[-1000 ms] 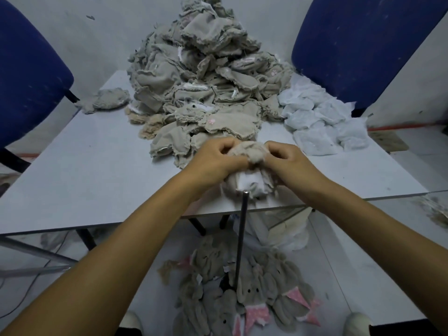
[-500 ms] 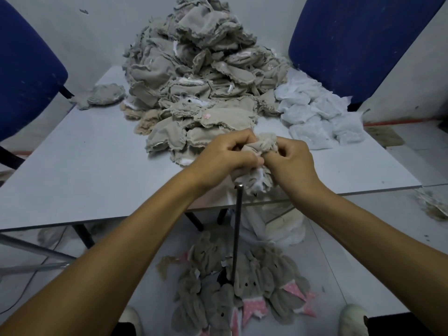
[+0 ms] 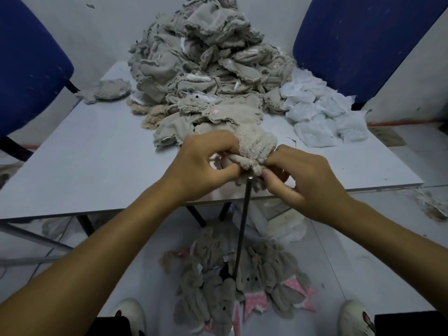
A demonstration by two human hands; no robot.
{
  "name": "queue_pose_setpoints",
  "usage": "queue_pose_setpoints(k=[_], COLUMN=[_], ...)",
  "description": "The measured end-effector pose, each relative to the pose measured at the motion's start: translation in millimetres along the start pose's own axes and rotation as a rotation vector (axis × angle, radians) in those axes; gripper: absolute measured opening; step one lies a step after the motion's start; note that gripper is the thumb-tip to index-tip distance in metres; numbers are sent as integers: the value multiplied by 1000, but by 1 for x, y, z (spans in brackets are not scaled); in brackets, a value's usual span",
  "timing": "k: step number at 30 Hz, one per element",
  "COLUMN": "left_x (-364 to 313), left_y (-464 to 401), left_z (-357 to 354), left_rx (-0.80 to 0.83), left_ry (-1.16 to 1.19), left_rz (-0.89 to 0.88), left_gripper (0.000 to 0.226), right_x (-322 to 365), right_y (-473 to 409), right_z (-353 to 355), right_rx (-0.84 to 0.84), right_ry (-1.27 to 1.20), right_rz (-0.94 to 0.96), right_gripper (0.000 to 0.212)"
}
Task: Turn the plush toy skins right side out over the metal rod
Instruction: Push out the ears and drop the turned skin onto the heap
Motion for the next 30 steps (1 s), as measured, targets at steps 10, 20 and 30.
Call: queue_pose_setpoints(k=[10, 20, 30], left_x=[-20, -9, 3], left_y=[70, 98, 112], left_z=[-49, -71, -74], left_rx=[119, 85, 59], left_ry=[-414, -438, -308], left_rz=[-285, -81, 98], left_gripper=[16, 5, 7], right_x=[28, 13, 12], right_y=[51, 81, 90], right_z=[-29, -72, -81], right_rx=[92, 202, 179], right_ry=[286, 21, -42], right_rz=[225, -64, -163], right_gripper=[8, 21, 22])
Point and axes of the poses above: each hand's wrist, its own y-axis away from the middle knuckle, its own z-axis out of the back of the hand, x = y × z, the point moved 6 cm from there along -y, towards the middle knuckle, and after that the axes turned 7 degrees about y, right-handed, at the moved point
